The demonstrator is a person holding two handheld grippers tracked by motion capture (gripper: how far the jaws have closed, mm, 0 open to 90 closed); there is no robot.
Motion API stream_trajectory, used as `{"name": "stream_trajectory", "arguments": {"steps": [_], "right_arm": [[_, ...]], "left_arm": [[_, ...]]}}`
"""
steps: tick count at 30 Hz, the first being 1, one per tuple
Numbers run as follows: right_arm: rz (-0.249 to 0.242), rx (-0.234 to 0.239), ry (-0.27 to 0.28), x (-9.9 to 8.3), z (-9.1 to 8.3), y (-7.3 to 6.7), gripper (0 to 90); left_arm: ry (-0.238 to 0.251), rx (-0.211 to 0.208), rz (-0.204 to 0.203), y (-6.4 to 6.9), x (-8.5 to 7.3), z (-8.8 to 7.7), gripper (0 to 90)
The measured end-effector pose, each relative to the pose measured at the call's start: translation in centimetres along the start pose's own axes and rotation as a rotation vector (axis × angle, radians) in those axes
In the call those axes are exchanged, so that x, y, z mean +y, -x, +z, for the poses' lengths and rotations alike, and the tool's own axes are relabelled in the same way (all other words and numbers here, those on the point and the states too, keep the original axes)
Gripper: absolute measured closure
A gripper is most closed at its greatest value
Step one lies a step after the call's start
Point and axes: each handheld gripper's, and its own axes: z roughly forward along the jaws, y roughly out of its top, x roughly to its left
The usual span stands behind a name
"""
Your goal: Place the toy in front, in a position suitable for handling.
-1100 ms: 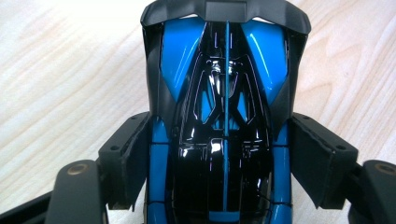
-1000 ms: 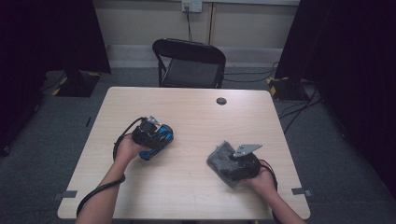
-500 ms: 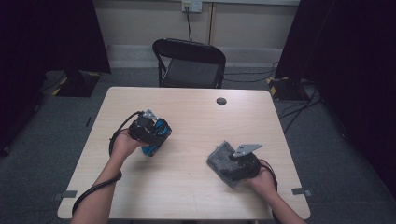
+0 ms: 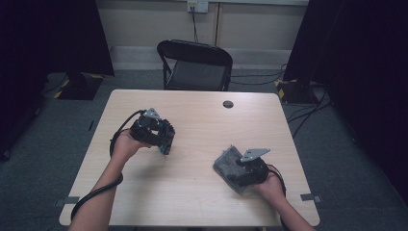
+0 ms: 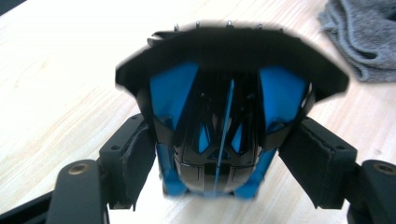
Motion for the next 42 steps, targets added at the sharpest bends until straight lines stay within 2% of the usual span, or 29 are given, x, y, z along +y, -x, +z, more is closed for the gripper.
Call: {"name": "stream_trajectory", "arguments": {"steps": [8,10,13,14,16,20,21,24,31,34,42], "right_arm": [[0.002,0.002,0.003,0.0,0.0,0.0,24.6],[0.002,0.003,0.003,0.0,0.0,0.1,24.6],[0.002,0.003,0.003,0.0,0.0,0.1,24.6],[0.002,0.004,0.002,0.0,0.0,0.1,24.5],[0.002,0.004,0.001,0.0,0.0,0.0,24.5],[0.003,0.002,0.000,0.0,0.0,0.0,24.5],[0.004,0.002,0.000,0.0,0.0,0.0,24.5],[0.003,0.001,0.000,0.0,0.0,0.0,24.5],[0.002,0.000,-0.001,0.0,0.0,0.0,24.5],[0.002,0.000,-0.001,0.0,0.0,0.0,24.5],[0.004,0.001,0.000,0.0,0.0,0.0,24.5]], "left_arm": [[0.029,-0.010,-0.007,0.1,0.2,-0.5,27.6],[0.032,0.003,0.000,0.2,0.4,-0.7,27.6],[0.031,-0.020,0.003,0.5,0.6,-0.8,27.6],[0.031,-0.015,0.008,0.6,0.7,-0.7,27.6],[0.026,-0.030,0.020,0.9,0.9,-0.5,27.6],[0.046,-0.061,0.015,1.7,1.4,0.1,27.6],[0.031,-0.067,0.039,1.9,1.6,0.2,27.6],[0.026,-0.087,0.046,2.4,1.9,0.8,27.6],[-0.005,-0.100,0.059,3.0,2.5,2.4,27.5],[0.011,-0.114,0.050,3.1,2.8,3.0,27.5],[0.007,-0.110,0.048,3.0,4.0,4.6,27.5]]}}
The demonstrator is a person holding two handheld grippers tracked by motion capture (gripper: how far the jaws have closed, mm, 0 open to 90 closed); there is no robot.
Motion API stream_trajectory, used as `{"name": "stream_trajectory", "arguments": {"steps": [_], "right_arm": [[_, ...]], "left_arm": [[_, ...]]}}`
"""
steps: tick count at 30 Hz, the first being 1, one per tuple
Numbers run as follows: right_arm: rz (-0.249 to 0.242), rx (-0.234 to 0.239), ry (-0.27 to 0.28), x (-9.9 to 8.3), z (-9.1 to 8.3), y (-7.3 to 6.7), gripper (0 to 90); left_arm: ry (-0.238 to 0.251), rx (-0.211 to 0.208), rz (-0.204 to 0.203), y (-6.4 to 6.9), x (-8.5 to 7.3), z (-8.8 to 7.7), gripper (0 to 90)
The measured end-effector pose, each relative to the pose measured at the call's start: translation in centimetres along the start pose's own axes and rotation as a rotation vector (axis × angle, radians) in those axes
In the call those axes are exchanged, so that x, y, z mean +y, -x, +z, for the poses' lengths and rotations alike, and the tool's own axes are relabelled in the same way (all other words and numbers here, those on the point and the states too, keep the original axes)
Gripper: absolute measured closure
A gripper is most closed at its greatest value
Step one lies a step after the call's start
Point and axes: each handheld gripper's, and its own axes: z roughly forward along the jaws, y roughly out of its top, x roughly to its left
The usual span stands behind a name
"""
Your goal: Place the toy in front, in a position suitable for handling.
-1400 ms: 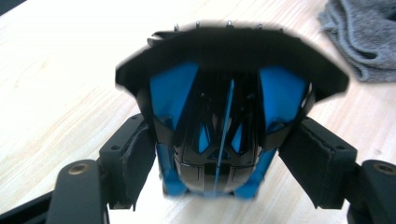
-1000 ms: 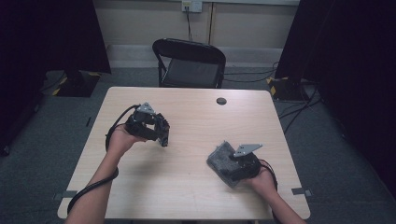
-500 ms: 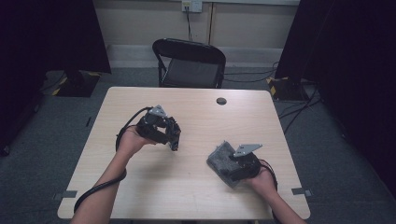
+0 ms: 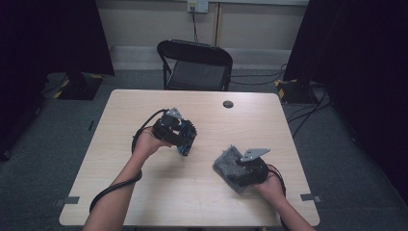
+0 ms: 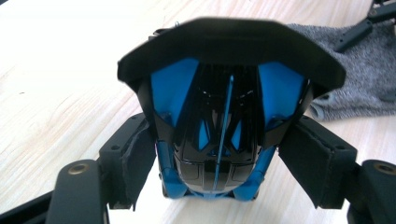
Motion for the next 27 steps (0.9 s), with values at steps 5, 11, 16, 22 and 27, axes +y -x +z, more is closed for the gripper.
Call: {"name": "stream_trajectory", "arguments": {"steps": [5,11,16,22,27], "right_arm": [[-0.002,0.001,0.001,0.0,0.0,0.0,24.5],[-0.001,0.003,0.005,-0.1,0.0,0.0,24.5],[0.001,0.005,0.005,-0.1,0.0,0.1,24.5],[-0.003,-0.001,0.005,-0.1,0.0,0.0,24.5],[-0.001,0.002,0.006,-0.2,0.0,0.0,24.6]], "left_arm": [[-0.017,0.007,-0.012,-0.4,0.4,1.3,27.5],[-0.049,0.009,-0.027,-0.8,0.3,3.3,27.6],[0.048,0.064,-0.046,-1.3,0.5,2.7,89.6],[-0.049,0.095,-0.033,-0.6,0.7,6.0,41.8],[-0.004,0.115,-0.052,0.1,3.3,8.8,32.0]]}}
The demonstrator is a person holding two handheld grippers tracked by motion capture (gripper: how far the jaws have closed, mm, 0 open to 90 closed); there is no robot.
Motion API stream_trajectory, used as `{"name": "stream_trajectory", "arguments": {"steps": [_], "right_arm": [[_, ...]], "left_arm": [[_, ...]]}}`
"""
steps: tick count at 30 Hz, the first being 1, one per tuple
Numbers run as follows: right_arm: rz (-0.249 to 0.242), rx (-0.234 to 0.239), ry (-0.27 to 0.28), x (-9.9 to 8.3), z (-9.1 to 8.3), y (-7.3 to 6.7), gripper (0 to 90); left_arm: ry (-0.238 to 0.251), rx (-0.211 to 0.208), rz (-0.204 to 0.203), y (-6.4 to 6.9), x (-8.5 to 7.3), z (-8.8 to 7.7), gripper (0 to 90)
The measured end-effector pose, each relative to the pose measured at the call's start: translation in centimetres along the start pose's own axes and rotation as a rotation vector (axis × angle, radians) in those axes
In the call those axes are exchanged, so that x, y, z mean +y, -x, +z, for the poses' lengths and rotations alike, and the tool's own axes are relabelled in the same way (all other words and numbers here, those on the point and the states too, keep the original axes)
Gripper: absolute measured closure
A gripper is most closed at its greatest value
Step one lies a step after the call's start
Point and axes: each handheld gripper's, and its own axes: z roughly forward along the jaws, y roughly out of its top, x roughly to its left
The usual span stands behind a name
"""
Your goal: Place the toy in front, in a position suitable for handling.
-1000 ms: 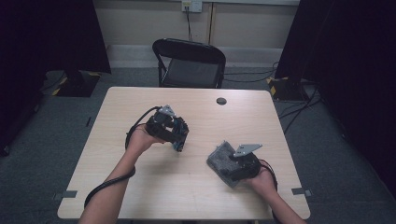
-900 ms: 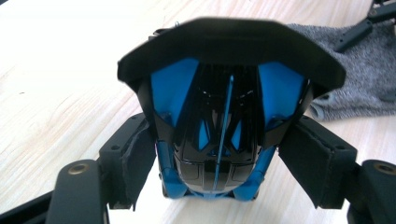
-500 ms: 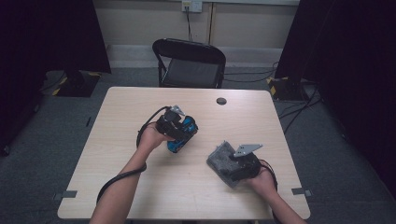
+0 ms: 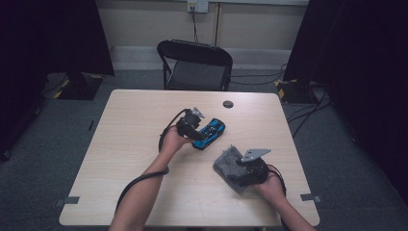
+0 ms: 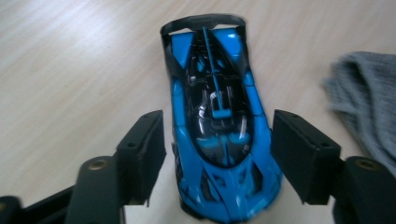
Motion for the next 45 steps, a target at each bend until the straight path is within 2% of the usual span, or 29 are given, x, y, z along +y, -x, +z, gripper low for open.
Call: {"name": "stream_trajectory", "arguments": {"steps": [1,2,3,4,5,6,7,8,14,17,23,28,31,35,45], "right_arm": [[-0.002,-0.002,-0.002,0.0,0.0,0.0,24.5],[-0.003,-0.002,-0.002,0.0,0.1,0.0,24.5],[-0.006,0.001,-0.001,0.0,0.1,0.0,24.5],[-0.007,0.004,0.001,0.0,0.1,0.1,24.5],[-0.004,0.006,0.005,0.0,0.1,0.1,24.5],[-0.002,0.008,0.009,-0.1,0.1,0.1,24.4],[-0.001,0.006,0.010,-0.1,0.1,0.1,24.4],[0.001,0.003,0.008,-0.1,0.1,0.0,24.3],[-0.003,-0.004,0.007,-0.1,0.1,-0.1,24.1],[-0.003,-0.007,0.011,-0.2,0.1,-0.1,24.1],[-0.007,-0.010,0.013,-0.2,0.1,-0.2,24.1],[-0.006,-0.015,0.009,-0.2,0.1,-0.2,24.1],[-0.008,-0.014,0.014,-0.2,0.1,-0.2,24.1],[-0.009,-0.013,0.014,-0.2,0.1,-0.2,24.1],[-0.008,-0.015,0.014,-0.2,0.2,-0.2,24.2]], "left_arm": [[0.002,-0.029,-0.026,0.0,0.2,0.3,30.9],[0.007,-0.007,-0.024,0.2,0.4,0.6,31.4],[-0.017,0.001,-0.012,0.3,0.4,1.1,29.7],[-0.027,0.014,-0.019,0.4,0.4,1.3,28.4],[-0.032,0.017,-0.030,0.2,0.4,1.5,26.9],[-0.029,0.000,-0.051,0.1,0.3,1.7,26.6],[-0.035,0.011,-0.056,0.1,0.1,1.9,26.6],[-0.040,-0.001,-0.063,0.0,0.0,1.9,25.3],[-0.047,-0.007,-0.067,0.1,-0.1,1.5,21.1],[-0.036,-0.002,-0.047,0.3,-0.2,1.0,20.1],[-0.019,-0.007,-0.045,0.5,-0.5,-0.1,19.2],[-0.021,-0.021,-0.083,0.5,-1.7,0.4,18.7],[-0.027,-0.023,-0.088,0.8,-2.2,0.8,18.3],[-0.061,0.005,-0.053,1.2,-2.5,1.5,16.7],[-0.077,0.013,-0.080,0.9,-3.4,2.0,17.7]]}}
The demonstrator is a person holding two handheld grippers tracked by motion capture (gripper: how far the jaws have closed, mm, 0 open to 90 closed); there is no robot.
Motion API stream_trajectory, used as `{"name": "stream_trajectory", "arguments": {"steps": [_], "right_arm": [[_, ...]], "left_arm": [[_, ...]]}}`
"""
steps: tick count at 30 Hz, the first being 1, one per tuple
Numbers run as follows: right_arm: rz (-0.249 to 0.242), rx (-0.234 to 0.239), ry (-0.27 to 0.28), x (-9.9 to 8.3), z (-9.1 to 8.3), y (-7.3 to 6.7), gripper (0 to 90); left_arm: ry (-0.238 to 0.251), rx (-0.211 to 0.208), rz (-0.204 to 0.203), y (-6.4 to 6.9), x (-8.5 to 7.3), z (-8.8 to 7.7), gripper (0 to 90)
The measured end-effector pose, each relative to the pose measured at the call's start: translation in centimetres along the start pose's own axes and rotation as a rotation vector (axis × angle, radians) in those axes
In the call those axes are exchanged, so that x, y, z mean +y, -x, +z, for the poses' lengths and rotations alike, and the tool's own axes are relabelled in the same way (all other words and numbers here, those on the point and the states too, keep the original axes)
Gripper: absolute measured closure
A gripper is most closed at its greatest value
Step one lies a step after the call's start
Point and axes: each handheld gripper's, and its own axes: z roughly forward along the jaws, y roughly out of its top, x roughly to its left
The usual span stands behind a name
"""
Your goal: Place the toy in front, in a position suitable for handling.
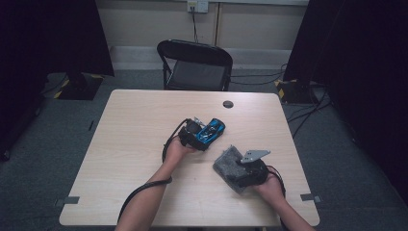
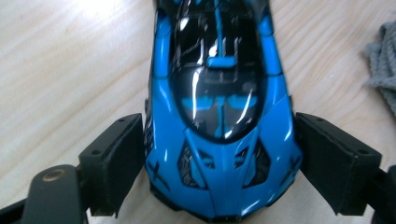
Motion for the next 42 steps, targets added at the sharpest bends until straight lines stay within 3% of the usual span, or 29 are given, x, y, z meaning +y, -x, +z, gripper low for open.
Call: {"name": "stream_trajectory", "arguments": {"steps": [3,5,13,15,23,27,30,34,37,39,42], "right_arm": [[0.002,0.001,-0.004,0.1,0.1,0.1,24.1],[0.001,0.001,-0.007,0.1,0.1,0.0,24.1],[0.002,0.000,0.006,-0.1,0.0,0.0,24.1],[0.004,-0.002,0.011,-0.1,0.0,0.0,24.1],[-0.002,-0.006,0.022,-0.3,0.1,-0.1,24.1],[-0.005,-0.009,0.001,0.0,0.1,-0.1,23.6],[0.013,-0.046,-0.016,0.7,-0.1,-0.3,16.6],[-0.002,-0.079,-0.010,1.4,-0.4,-0.8,15.8],[0.042,-0.083,-0.028,2.1,-0.1,-0.6,18.4],[0.107,-0.115,-0.094,2.1,0.5,-0.4,19.3],[0.123,-0.136,-0.087,1.9,0.5,-0.5,22.5]], "left_arm": [[-0.005,-0.009,0.002,-0.1,0.0,-0.1,18.2],[-0.004,-0.013,0.033,0.1,0.1,-0.2,24.6],[-0.023,-0.012,0.065,0.0,-0.1,-0.5,25.2],[-0.028,-0.026,0.068,-0.2,-0.4,-0.7,25.4],[-0.044,-0.075,0.152,-1.8,-2.2,-2.3,25.5],[-0.046,-0.099,0.195,-2.6,-2.8,-2.9,25.5],[-0.046,-0.110,0.204,-3.0,-3.2,-3.2,25.4],[-0.022,-0.094,0.195,-2.9,-3.7,-3.4,25.3],[0.006,-0.081,0.156,-2.6,-4.1,-3.4,25.4],[0.010,-0.063,0.138,-2.5,-4.3,-3.5,25.3],[0.016,-0.046,0.103,-2.4,-4.6,-3.6,22.0]]}}
